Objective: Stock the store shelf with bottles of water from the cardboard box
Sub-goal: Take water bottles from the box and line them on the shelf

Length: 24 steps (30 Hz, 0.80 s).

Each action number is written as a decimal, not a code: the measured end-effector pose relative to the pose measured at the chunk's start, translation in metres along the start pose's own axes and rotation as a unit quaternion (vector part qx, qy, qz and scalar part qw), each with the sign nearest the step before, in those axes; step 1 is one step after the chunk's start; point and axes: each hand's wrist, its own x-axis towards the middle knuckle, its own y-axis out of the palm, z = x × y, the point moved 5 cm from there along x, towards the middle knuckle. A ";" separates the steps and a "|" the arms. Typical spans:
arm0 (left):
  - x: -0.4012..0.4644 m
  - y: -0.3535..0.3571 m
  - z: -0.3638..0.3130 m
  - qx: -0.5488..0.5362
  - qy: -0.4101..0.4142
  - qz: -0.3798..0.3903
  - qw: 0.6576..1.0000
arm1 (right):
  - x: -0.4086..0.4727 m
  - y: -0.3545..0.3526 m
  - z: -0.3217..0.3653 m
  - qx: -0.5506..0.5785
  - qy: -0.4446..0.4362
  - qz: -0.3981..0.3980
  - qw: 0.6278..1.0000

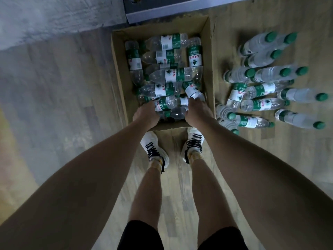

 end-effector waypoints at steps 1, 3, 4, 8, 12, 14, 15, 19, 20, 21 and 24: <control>0.004 0.004 -0.002 -0.012 -0.004 -0.004 1.000 | 0.005 0.004 -0.001 0.000 0.000 0.008 1.000; 0.015 0.012 -0.005 -0.025 -0.002 -0.011 1.000 | 0.020 0.012 -0.003 0.002 -0.006 0.022 1.000; 0.021 0.016 -0.004 -0.025 0.000 -0.010 1.000 | 0.028 0.016 -0.002 0.002 -0.012 0.028 1.000; 0.042 0.033 0.009 -0.028 -0.017 -0.017 0.999 | 0.055 0.040 0.007 0.007 -0.042 0.045 0.998; 0.057 0.042 0.021 -0.035 -0.017 -0.021 0.999 | 0.069 0.065 0.016 0.024 -0.059 0.077 0.995; 0.065 0.050 0.030 -0.038 -0.025 -0.014 0.999 | 0.074 0.080 0.021 0.039 -0.060 0.095 0.993; 0.068 0.054 0.034 -0.042 -0.031 -0.011 0.999 | 0.077 0.087 0.024 0.043 -0.060 0.100 0.992; 0.082 0.067 0.042 -0.037 -0.037 0.002 0.999 | 0.088 0.116 0.033 0.005 -0.069 0.113 0.991; 0.085 0.070 0.043 -0.033 -0.037 0.004 0.999 | 0.091 0.122 0.035 0.013 -0.064 0.114 0.991; 0.088 0.072 0.044 -0.031 -0.036 0.004 0.999 | 0.094 0.128 0.037 0.027 -0.057 0.112 0.992; 0.096 0.077 0.049 -0.037 -0.027 0.006 0.999 | 0.103 0.141 0.045 0.051 -0.027 0.094 0.994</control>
